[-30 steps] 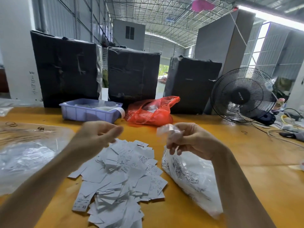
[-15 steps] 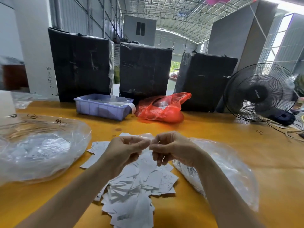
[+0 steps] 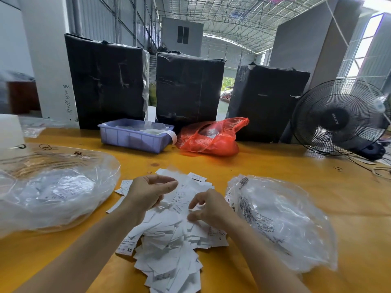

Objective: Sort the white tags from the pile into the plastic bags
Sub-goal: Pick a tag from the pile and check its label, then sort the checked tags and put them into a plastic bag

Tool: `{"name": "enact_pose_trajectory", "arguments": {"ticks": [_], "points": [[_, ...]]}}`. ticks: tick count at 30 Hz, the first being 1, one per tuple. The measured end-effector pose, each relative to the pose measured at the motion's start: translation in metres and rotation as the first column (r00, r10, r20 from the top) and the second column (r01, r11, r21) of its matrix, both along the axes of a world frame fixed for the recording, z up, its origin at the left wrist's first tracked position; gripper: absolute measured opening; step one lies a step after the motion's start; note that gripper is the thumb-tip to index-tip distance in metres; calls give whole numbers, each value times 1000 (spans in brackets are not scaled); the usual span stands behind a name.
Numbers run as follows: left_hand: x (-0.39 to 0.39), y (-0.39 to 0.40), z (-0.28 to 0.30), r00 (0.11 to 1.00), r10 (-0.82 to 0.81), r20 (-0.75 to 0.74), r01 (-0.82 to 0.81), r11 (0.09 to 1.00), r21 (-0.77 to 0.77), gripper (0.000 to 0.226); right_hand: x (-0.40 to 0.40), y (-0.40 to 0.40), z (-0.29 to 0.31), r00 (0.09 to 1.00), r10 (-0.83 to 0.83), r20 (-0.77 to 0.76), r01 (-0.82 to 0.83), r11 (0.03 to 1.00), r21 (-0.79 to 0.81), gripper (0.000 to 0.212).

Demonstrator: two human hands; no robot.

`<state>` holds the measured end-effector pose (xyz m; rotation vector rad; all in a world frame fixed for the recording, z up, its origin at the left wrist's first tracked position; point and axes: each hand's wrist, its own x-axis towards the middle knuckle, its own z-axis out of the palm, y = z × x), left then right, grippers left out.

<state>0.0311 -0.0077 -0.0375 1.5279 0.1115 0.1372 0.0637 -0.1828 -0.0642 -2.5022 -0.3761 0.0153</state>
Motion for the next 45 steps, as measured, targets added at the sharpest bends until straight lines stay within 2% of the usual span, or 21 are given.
{"name": "enact_pose_trajectory", "arguments": {"ticks": [2,5,7,9,12,16,18,23,26,28,30,32,34,35,37,38,40,42,45], "points": [[1,0,-1,1000,12,-2,-12,1000,-11,9,0,0,-2,999,22,-24,-21,999,28,32],[2,1,-3,1000,23,-7,-23,1000,-12,11,0,1,-4,997,64,-32,-63,998,26,49],[3,2,-4,1000,23,-5,-23,1000,-4,12,-1,2,-3,996,74,-41,-72,997,37,53],[3,2,-6,1000,18,-3,-18,1000,5,10,-2,5,-3,996,81,-40,-78,995,66,44],[5,3,-7,1000,29,7,-29,1000,6,12,-4,6,-1,996,51,67,-59,990,125,20],[7,4,-7,997,73,16,-72,997,-22,18,-4,3,8,988,-21,150,-44,909,414,6],[7,4,-8,996,90,2,-89,995,-43,17,-4,2,11,979,-61,194,-42,872,488,3],[9,4,-9,994,103,-25,-104,993,-49,16,1,3,4,955,-114,274,-21,895,445,8],[9,4,-10,995,95,-28,-96,995,-34,17,4,0,-5,954,-143,263,18,905,425,11],[8,4,-11,995,91,-34,-92,995,-25,20,8,-3,-11,949,-134,285,37,947,319,12],[8,4,-11,995,91,-41,-92,996,-12,22,10,-7,-17,929,-116,351,67,987,149,11],[8,4,-11,995,91,-42,-91,996,-1,22,10,-9,-20,906,-87,413,89,996,14,11],[8,4,-11,995,92,-40,-92,996,7,21,10,-10,-19,895,-55,443,68,998,-13,10],[8,3,-11,995,92,-39,-91,996,11,21,9,-10,-17,909,-41,414,26,999,42,9],[8,3,-11,995,87,-38,-87,996,20,21,5,-10,-10,971,43,234,-87,980,181,18],[7,3,-11,996,85,-37,-84,996,23,20,4,-11,-5,985,106,133,-130,973,189,28],[7,2,-11,996,75,-39,-74,997,23,19,3,-15,2,985,172,-8,-171,982,85,43],[6,1,-11,998,55,-44,-54,998,24,17,3,-20,8,983,179,-40,-178,984,11,37],[5,0,-12,999,1,-48,0,1000,31,9,2,-22,13,981,196,-7,-196,980,-34,17]]}}
